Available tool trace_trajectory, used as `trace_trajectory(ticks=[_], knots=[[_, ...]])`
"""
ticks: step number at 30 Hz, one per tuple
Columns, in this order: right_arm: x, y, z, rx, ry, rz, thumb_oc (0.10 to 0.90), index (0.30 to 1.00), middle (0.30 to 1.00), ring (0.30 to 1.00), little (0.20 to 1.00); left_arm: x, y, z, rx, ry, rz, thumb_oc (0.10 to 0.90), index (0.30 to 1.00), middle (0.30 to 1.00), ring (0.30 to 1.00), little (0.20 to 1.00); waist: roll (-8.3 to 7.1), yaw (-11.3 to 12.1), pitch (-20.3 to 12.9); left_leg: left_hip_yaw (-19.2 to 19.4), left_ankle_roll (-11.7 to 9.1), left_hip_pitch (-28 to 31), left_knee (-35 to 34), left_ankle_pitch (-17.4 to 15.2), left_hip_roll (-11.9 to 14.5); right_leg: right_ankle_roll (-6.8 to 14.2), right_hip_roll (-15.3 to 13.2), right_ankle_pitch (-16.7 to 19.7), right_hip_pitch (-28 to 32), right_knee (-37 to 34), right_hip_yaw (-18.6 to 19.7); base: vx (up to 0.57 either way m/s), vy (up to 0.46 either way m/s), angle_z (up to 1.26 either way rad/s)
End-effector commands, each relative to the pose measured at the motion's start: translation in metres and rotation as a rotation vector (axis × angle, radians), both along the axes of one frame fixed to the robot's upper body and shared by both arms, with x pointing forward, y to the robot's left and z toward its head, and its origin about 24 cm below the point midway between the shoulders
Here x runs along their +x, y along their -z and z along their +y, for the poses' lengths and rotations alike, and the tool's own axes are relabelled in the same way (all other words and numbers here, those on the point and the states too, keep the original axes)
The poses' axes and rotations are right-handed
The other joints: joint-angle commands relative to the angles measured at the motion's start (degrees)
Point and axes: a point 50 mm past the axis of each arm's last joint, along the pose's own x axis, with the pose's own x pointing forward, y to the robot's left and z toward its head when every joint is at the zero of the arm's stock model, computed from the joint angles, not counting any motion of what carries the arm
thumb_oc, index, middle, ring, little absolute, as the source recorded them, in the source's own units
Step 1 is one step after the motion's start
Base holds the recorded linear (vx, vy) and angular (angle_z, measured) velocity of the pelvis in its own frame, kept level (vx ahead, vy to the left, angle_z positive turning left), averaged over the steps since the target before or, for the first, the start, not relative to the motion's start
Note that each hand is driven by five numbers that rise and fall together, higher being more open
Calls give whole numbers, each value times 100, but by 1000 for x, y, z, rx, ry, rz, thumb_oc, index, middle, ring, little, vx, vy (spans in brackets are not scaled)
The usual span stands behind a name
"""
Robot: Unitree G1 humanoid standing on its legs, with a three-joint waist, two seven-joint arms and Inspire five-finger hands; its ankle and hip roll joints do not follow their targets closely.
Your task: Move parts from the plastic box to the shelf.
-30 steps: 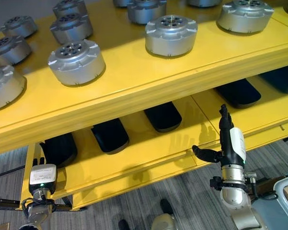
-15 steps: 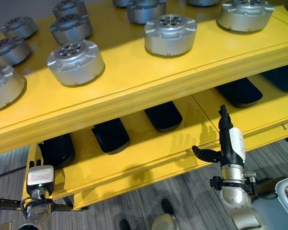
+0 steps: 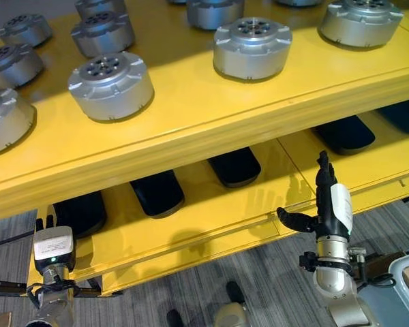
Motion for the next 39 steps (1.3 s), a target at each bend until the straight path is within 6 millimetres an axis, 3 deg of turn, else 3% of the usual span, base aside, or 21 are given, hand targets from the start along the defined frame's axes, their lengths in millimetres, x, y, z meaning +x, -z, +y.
trace_trajectory(ticks=[1,7,11,12,13,14,15,19,20,24,30,39], knots=[[9,-55,8,-18,-41,-322,900,1000,1000,1000,1000,17,-53,48,185,-71,-214,900,1000,1000,1000,1000,-307,207,-241,-141,155,154,502,-988,102,175,-192,-149,-59,88,-262,0,0,0],[8,-52,11,-9,-36,-319,900,1000,1000,1000,1000,13,-56,49,93,-95,-331,900,1000,1000,1000,1000,-344,284,-215,-198,154,137,507,-987,119,168,-198,-165,-44,88,-300,0,0,0],[6,-50,12,2,-29,-321,900,1000,1000,1000,1000,12,-51,44,-183,-109,-447,900,1000,1000,1000,1000,-372,350,-199,-254,146,133,502,-985,123,168,-203,-173,-33,87,-333,0,0,0],[6,-50,14,4,-30,-320,900,1000,1000,1000,1000,15,-51,39,-309,-84,-468,900,1000,1000,1000,1000,-378,376,-194,-270,148,133,512,-989,124,165,-205,-179,-26,90,-346,-14,-37,8],[4,-51,16,4,-27,-322,900,1000,1000,1000,1000,22,-47,21,-671,-32,-519,900,1000,1000,1000,1000,-393,424,-173,-309,150,136,531,-993,130,154,-209,-185,3,90,-387,-13,-36,16],[4,-52,16,3,-25,-322,900,1000,1000,1000,1000,23,-46,18,-725,-19,-511,900,1000,1000,1000,1000,-395,436,-177,-315,150,131,531,-991,131,151,-211,-186,2,89,-394,-19,-52,26],[2,-53,16,5,-17,-323,900,1000,1000,1000,1000,27,-44,-4,-1024,50,-512,900,1000,1000,1000,1000,-403,486,-162,-351,153,131,535,-988,137,141,-213,-191,25,83,-436,-15,-39,22],[-2,-56,15,4,-7,-328,900,1000,1000,1000,1000,27,-55,-36,-1449,247,-509,900,1000,1000,1000,1000,-393,578,-163,-392,151,143,512,-977,149,131,-218,-191,56,75,-512,-21,-32,12],[-5,-57,14,-3,-13,-334,900,1000,1000,1000,1000,23,-68,-55,-1700,406,-432,900,1000,1000,1000,1000,-377,618,-158,-383,141,154,493,-953,162,128,-222,-175,72,70,-560,-31,-33,15],[-7,-56,14,-11,-38,-331,900,1000,1000,1000,1000,12,-78,-83,-2126,649,-266,900,1000,1000,1000,1000,-346,666,-168,-379,141,195,434,-923,185,135,-235,-166,113,55,-635,-30,-39,5],[-5,-53,16,-1,-58,-319,900,1000,1000,1000,1000,5,-89,-100,-2365,843,-169,900,1000,1000,1000,1000,-341,675,-243,-337,117,256,316,-866,231,108,-202,-191,148,43,-722,-12,-88,-2],[-8,-50,20,19,-72,-300,900,1000,1000,1000,1000,-7,-92,-97,-2360,902,-213,900,1000,1000,1000,1000,-342,726,-262,-316,9,299,258,-737,477,-144,85,-373,187,109,-900,-7,-204,0]])
